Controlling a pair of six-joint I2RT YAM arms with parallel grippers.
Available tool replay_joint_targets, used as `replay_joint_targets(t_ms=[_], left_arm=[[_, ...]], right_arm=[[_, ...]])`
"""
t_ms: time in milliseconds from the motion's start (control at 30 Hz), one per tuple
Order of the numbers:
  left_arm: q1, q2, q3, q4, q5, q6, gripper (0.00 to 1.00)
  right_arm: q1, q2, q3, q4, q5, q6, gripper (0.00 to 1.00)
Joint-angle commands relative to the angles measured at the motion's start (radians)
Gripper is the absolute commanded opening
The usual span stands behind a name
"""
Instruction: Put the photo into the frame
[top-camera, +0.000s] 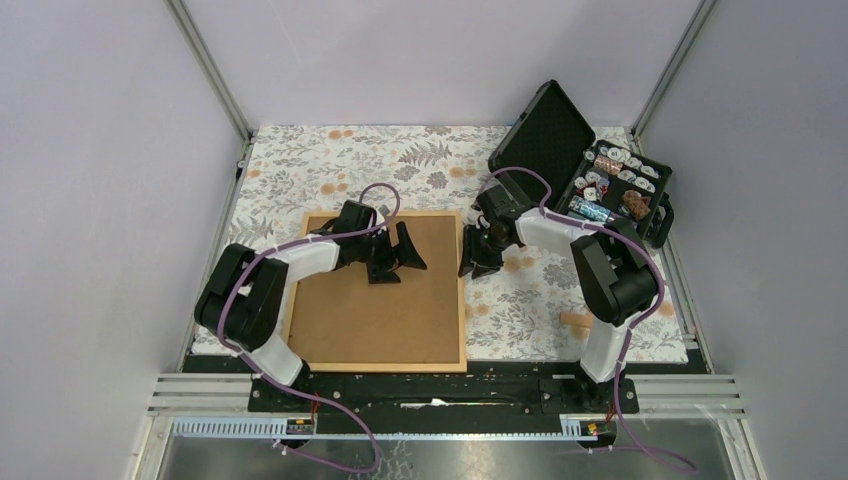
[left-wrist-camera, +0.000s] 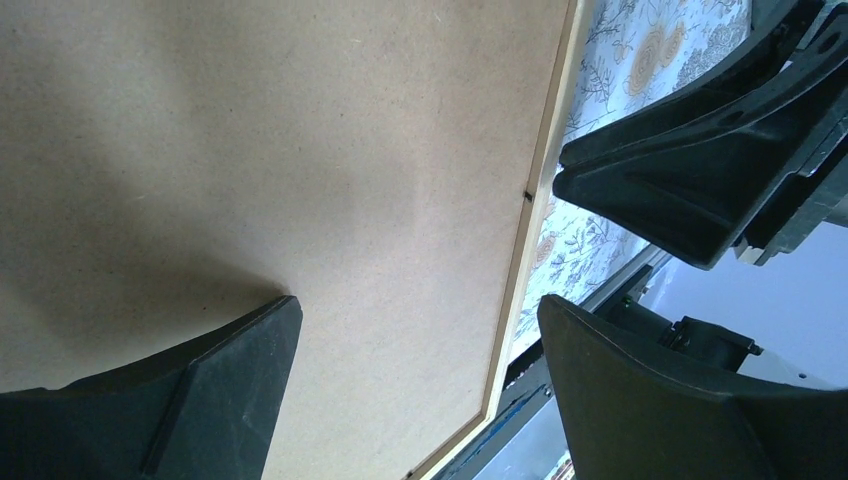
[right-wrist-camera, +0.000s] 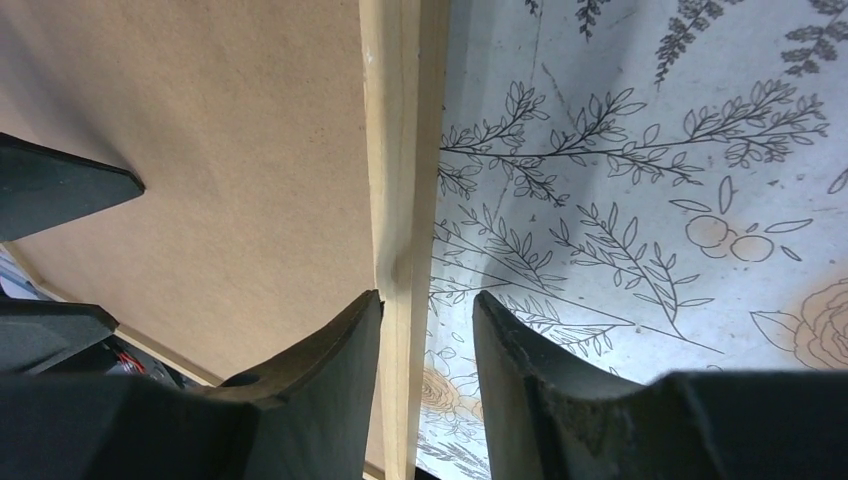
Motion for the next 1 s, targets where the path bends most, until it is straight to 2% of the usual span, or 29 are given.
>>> replay_joint_targets(t_ms=[0, 433, 833, 933, 967], left_arm=[[0.0, 0.057, -0.028, 0.028, -0.034, 0.017, 0.95], [0.001, 0.077, -0.046, 0.055, -0.034, 0.001, 0.94], [0.001, 0.056, -0.06, 0.058, -0.033, -0.006, 0.94], [0.001, 0.05, -0.065, 0.058, -0.035, -0.003, 0.94], [0.001, 0.052, -0.067, 0.059, -0.033, -0.003, 0.94]], right_arm=[[0.015, 0.007, -0.03, 0.014, -0.034, 0.01, 0.46], [0.044, 0.039, -0.057, -0.008, 0.005, 0.0, 0.45], [0.057, 0.128, 0.005, -0.092, 0.191, 0.072, 0.45], [0.056, 0.104, -0.003, -0.079, 0.15, 0.07, 0.47], [0.051, 0.098, -0.009, -0.063, 0.083, 0.069, 0.48]])
